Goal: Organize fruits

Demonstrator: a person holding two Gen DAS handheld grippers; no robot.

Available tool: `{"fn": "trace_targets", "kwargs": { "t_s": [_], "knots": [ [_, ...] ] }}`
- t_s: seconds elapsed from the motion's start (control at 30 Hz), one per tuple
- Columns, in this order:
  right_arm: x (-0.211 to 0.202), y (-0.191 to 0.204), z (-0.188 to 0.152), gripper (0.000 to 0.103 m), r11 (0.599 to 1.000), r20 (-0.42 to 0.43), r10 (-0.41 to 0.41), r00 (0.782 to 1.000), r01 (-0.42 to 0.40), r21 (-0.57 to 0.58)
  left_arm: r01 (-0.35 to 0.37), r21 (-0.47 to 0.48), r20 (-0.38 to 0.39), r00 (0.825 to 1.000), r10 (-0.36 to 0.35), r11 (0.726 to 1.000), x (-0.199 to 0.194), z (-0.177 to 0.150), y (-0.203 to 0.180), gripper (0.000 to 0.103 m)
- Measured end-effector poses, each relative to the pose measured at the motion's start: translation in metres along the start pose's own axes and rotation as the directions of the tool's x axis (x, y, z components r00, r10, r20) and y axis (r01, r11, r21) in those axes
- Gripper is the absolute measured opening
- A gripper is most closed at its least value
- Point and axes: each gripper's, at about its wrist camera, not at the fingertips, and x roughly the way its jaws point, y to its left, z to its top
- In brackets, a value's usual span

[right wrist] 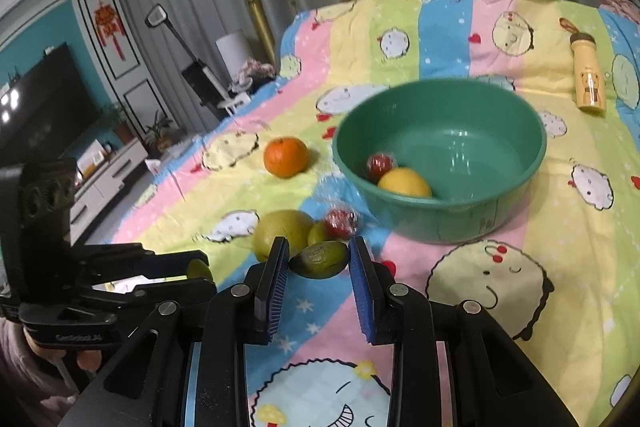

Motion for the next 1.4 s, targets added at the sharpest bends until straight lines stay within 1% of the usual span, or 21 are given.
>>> {"fn": "trace_targets", "kwargs": {
  "t_s": [0.23, 0.5, 0.73, 0.97, 1.03, 1.13, 1.23, 1.3, 1.4],
  "knots": [
    [-0.015, -0.005, 0.011, 0.032, 1.000, 0.058, -0.013, 0.998, 0.012, 0.013, -0.004, 0.014, 0.042, 0.999, 0.003, 1.000, -0.003, 0.019, -0.001, 0.035],
    [-0.032, -0.021, 0.026, 0.032, 0.998, 0.133, -0.002, 0.991, -0.007, 0.070, 0.016, 0.013, 0.079, 0.997, -0.017, 1.000, 0.001, 0.051, -0.003, 0.035],
    [-0.035, -0.034, 0.040, 0.032, 0.996, 0.155, -0.039, 0.987, 0.026, 0.084, 0.033, 0.004, 0.080, 0.996, -0.033, 0.999, 0.015, 0.074, -0.004, 0.035],
    [-0.033, -0.053, 0.061, 0.032, 0.990, 0.181, -0.091, 0.979, 0.071, 0.118, 0.051, -0.008, 0.086, 0.995, -0.050, 0.999, 0.038, 0.111, -0.003, 0.035],
    [-0.029, -0.058, 0.065, 0.032, 0.987, 0.179, -0.124, 0.976, 0.104, 0.121, 0.050, -0.017, 0.080, 0.996, -0.049, 0.999, 0.048, 0.121, -0.001, 0.035],
    [-0.020, -0.065, 0.065, 0.032, 0.985, 0.163, -0.137, 0.977, 0.116, 0.127, 0.053, -0.024, 0.066, 0.996, -0.052, 0.998, 0.063, 0.132, -0.001, 0.035],
    [-0.009, -0.074, 0.064, 0.032, 0.980, 0.130, -0.160, 0.979, 0.141, 0.140, 0.040, 0.001, 0.037, 0.998, -0.040, 0.999, 0.081, 0.139, -0.008, 0.035],
    [-0.002, -0.078, 0.062, 0.032, 0.980, 0.114, -0.153, 0.982, 0.136, 0.148, 0.026, 0.016, 0.011, 1.000, -0.026, 1.000, 0.097, 0.143, -0.012, 0.035],
    [0.008, -0.079, 0.060, 0.032, 0.980, 0.085, -0.154, 0.984, 0.141, 0.141, 0.024, -0.005, -0.035, 0.999, -0.024, 1.000, 0.118, 0.145, -0.011, 0.035]
  ]
}}
